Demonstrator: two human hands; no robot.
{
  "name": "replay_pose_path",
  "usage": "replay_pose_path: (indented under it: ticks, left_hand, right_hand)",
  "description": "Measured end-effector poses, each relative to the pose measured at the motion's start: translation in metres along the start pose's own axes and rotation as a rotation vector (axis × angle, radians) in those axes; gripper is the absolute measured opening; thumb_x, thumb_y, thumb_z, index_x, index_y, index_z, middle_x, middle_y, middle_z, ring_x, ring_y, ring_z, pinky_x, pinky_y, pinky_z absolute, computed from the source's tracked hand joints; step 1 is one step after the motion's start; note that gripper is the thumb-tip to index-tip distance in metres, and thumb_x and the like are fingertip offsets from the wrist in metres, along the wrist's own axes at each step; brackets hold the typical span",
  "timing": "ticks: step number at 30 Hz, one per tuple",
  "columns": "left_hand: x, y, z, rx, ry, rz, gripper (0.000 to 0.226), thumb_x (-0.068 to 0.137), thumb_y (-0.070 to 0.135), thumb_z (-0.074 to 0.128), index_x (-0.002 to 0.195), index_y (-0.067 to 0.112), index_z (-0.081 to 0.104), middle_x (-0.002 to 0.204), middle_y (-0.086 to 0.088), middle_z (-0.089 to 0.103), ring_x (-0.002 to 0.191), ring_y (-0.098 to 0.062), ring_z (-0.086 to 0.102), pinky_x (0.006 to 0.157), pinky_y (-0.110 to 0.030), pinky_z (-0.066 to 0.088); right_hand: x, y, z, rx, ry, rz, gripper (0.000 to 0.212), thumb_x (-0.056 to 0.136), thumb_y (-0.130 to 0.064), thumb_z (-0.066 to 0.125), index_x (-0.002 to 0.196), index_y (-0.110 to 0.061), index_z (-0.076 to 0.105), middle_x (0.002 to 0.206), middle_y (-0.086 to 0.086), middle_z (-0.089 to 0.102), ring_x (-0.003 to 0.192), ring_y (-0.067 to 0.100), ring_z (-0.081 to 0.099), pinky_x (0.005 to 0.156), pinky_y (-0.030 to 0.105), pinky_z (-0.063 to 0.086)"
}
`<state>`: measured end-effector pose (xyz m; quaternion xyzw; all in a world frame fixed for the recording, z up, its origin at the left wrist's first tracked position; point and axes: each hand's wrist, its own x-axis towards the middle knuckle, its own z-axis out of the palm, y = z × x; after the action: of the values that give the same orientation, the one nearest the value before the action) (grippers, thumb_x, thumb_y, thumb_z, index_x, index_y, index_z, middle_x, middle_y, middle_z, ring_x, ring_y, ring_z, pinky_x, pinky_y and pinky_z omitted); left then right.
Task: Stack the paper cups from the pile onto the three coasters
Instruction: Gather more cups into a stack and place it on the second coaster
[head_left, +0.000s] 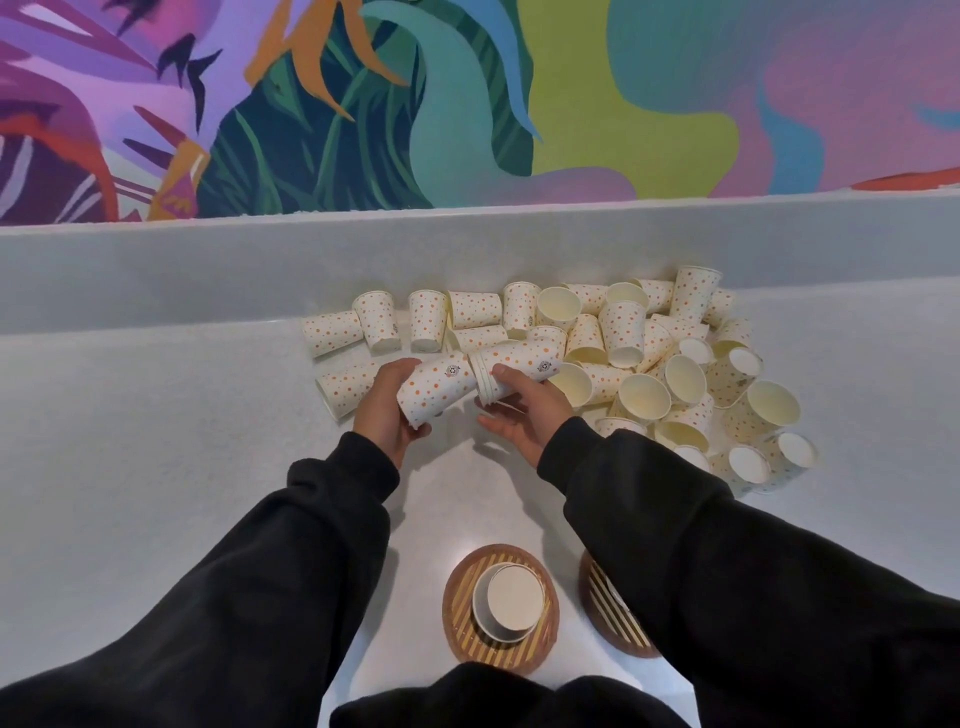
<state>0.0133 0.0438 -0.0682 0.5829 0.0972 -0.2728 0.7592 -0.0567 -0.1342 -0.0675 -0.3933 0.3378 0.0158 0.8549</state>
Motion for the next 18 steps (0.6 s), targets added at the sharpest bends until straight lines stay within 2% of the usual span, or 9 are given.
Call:
replay_pose_path:
  ticks: [3,5,8,10,13,16,18]
  left_hand:
    - [0.001,0.001,0.007,-0.020,0.021,-0.022,0.018,0.092,0.044,0.060,0.097,0.027,0.063,0.088,-0.003,0.061,0.073,-0.017,0.056,0.057,-0.029,0.036]
    - [0.001,-0.001,0.011,-0.040,0.026,-0.050,0.024,0.094,0.048,0.058,0.103,0.026,0.064,0.087,-0.001,0.065,0.073,-0.016,0.057,0.059,-0.030,0.037]
    - [0.002,-0.009,0.017,-0.037,0.023,-0.095,0.049,0.098,0.061,0.047,0.121,0.023,0.067,0.099,-0.004,0.070,0.083,-0.019,0.059,0.067,-0.033,0.040]
    - [0.002,-0.016,0.022,-0.024,-0.001,-0.109,0.062,0.098,0.069,0.041,0.130,0.022,0.065,0.111,-0.007,0.073,0.096,-0.023,0.064,0.078,-0.037,0.047]
    - [-0.002,-0.022,0.033,-0.081,-0.099,-0.098,0.065,0.097,0.071,0.042,0.136,0.023,0.061,0.124,-0.012,0.073,0.116,-0.033,0.069,0.103,-0.049,0.053]
    - [-0.006,-0.017,0.034,-0.103,-0.164,-0.063,0.066,0.095,0.071,0.043,0.142,0.026,0.052,0.132,-0.011,0.068,0.118,-0.029,0.069,0.104,-0.049,0.053]
    - [-0.004,-0.007,0.023,0.021,-0.120,0.014,0.064,0.093,0.072,0.046,0.140,0.030,0.054,0.131,-0.007,0.067,0.116,-0.027,0.069,0.099,-0.050,0.056]
  right_hand:
    - [-0.003,0.002,0.002,0.019,-0.034,0.010,0.044,0.094,-0.016,0.075,0.134,-0.015,0.057,0.117,0.017,0.069,0.108,0.036,0.070,0.083,0.047,0.064]
    - [-0.004,0.003,0.002,0.035,-0.061,0.007,0.044,0.094,-0.015,0.074,0.134,-0.015,0.057,0.117,0.018,0.069,0.108,0.036,0.071,0.083,0.047,0.064]
    - [-0.005,0.004,0.004,0.013,-0.098,0.003,0.040,0.094,-0.012,0.074,0.131,-0.017,0.058,0.118,0.016,0.069,0.109,0.035,0.070,0.082,0.047,0.064]
    - [-0.006,0.008,0.006,-0.044,-0.110,0.002,0.036,0.093,-0.011,0.074,0.125,-0.019,0.060,0.118,0.014,0.070,0.109,0.033,0.070,0.083,0.047,0.064]
    - [-0.008,0.015,0.010,-0.090,-0.102,0.030,0.039,0.091,-0.012,0.078,0.126,-0.018,0.061,0.121,0.016,0.069,0.111,0.037,0.069,0.083,0.053,0.063]
    - [-0.009,0.019,0.014,-0.041,-0.092,0.074,0.037,0.092,-0.014,0.077,0.125,-0.017,0.060,0.123,0.021,0.067,0.113,0.042,0.068,0.079,0.054,0.064]
    - [-0.007,0.018,0.013,-0.041,-0.114,0.068,0.036,0.093,-0.013,0.075,0.126,-0.016,0.060,0.120,0.021,0.067,0.117,0.044,0.067,0.080,0.052,0.064]
